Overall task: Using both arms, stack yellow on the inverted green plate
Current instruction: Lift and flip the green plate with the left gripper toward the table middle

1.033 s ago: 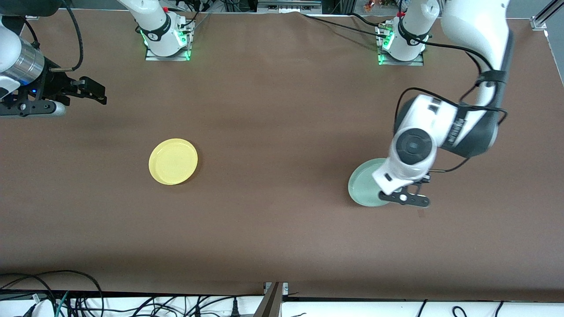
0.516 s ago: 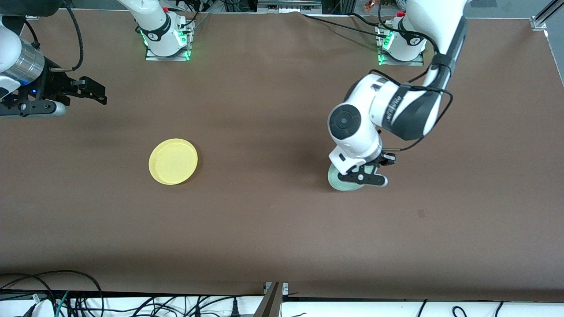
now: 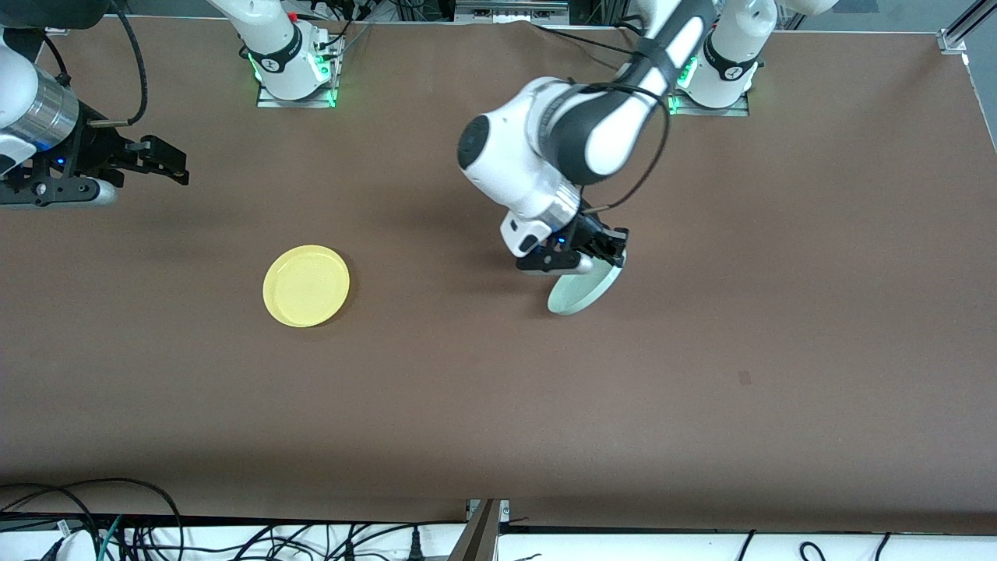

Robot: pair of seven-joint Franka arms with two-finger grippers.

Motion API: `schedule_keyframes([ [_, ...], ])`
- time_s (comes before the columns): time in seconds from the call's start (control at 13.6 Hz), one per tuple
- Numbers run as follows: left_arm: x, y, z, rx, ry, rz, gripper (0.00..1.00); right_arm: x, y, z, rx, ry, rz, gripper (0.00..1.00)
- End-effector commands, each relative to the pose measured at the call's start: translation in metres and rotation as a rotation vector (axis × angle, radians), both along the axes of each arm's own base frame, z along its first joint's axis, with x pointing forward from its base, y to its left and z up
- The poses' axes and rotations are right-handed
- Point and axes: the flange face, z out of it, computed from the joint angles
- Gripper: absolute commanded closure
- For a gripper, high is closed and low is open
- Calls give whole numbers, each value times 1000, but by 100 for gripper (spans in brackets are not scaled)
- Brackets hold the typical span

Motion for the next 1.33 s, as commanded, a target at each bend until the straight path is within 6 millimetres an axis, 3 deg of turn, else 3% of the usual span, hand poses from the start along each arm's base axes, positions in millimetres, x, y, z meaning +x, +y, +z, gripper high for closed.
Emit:
schedule_keyframes([
  [0.0,-34,-49,-47,168,-128,-79,100,-3,1,5,7,3,5,0],
  [0.3,-81,-97,-126,313,-262,-192,100,-3,0,5,7,3,4,0],
  [0.66,-105,-123,-142,345,-300,-235,100,-3,0,5,7,3,4,0],
  [0.89,-139,-144,-160,364,-316,-307,100,-3,1,5,7,3,5,0],
  [1.25,-177,-167,-170,337,-386,-349,100,-3,1,5,7,3,5,0],
])
